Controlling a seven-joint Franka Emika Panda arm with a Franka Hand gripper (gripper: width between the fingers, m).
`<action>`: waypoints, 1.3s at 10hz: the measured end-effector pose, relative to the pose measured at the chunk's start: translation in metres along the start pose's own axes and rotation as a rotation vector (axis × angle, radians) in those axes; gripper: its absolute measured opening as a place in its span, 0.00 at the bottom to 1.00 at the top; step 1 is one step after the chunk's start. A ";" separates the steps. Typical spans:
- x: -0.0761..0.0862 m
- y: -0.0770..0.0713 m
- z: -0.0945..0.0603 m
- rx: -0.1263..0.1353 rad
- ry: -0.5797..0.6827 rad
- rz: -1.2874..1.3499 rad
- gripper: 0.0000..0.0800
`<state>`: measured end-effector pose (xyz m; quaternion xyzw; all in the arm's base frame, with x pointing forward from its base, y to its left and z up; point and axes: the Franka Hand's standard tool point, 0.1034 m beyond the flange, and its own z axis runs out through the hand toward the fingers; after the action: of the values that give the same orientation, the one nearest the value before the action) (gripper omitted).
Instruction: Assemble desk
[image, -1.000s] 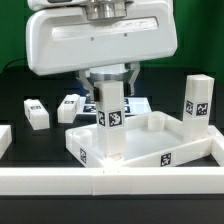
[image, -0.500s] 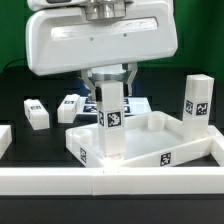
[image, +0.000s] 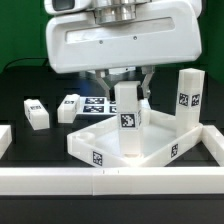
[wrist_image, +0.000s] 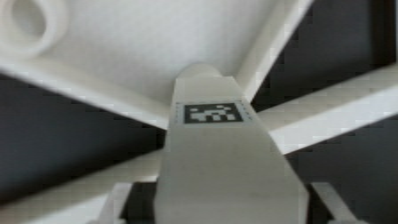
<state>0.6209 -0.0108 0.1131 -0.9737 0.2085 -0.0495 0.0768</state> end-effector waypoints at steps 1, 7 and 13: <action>-0.003 -0.005 0.001 0.004 -0.004 0.114 0.36; -0.019 -0.039 0.007 0.005 -0.019 0.559 0.36; -0.025 -0.042 0.008 0.006 -0.055 0.328 0.79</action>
Offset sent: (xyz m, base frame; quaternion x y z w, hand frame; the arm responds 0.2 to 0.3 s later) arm 0.0015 0.0179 -0.0081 -0.0548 -0.0071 0.2706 0.9611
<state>0.6156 0.0383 0.1107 -0.9273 0.3625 -0.0104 0.0926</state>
